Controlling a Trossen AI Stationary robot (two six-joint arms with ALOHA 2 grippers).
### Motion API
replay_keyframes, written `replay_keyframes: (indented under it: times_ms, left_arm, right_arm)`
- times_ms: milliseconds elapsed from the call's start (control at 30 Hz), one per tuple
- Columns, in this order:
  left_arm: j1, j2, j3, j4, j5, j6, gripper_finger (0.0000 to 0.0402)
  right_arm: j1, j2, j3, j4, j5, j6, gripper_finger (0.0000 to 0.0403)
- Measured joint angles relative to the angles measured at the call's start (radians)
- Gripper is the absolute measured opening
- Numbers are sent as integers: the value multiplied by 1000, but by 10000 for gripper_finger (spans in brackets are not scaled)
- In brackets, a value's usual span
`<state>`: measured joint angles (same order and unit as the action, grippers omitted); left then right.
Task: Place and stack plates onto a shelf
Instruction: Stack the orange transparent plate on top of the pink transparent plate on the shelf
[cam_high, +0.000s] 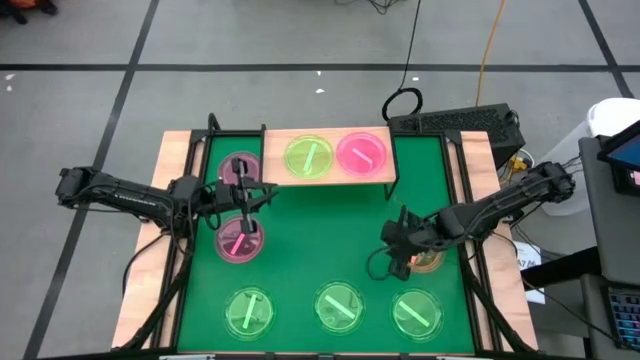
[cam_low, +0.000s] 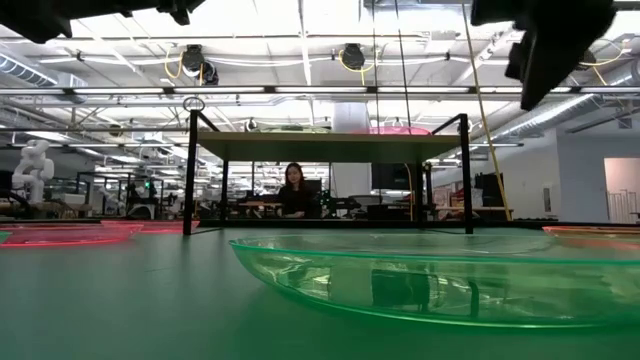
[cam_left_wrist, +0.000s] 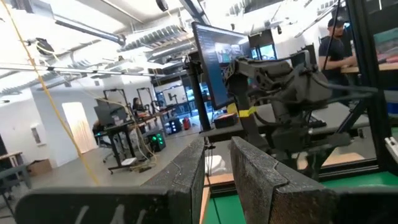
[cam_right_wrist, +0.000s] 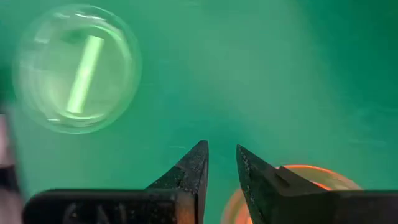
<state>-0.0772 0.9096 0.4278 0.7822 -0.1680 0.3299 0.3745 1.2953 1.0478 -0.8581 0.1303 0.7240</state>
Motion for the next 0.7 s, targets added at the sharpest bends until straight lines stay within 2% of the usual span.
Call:
replay_keyframes:
  times_ms: [100,233,400,600,700]
  left_arm:
    - [-1,0,0,-5,0,-25,86]
    - [-1,0,0,-30,1,-52,86]
    - [-1,0,0,-62,1,-74,86]
    - [-1,0,0,-77,2,-79,86]
    - [-1,0,0,-77,2,-79,86]
  right_arm:
    - [1,45,32,-92,2,9,59]
    - [9,82,-15,-88,-16,119,64]
    - [34,90,-65,-95,-130,227,74]
    - [105,85,-33,-115,-131,271,75]
    - [134,92,-13,-125,-100,286,75]
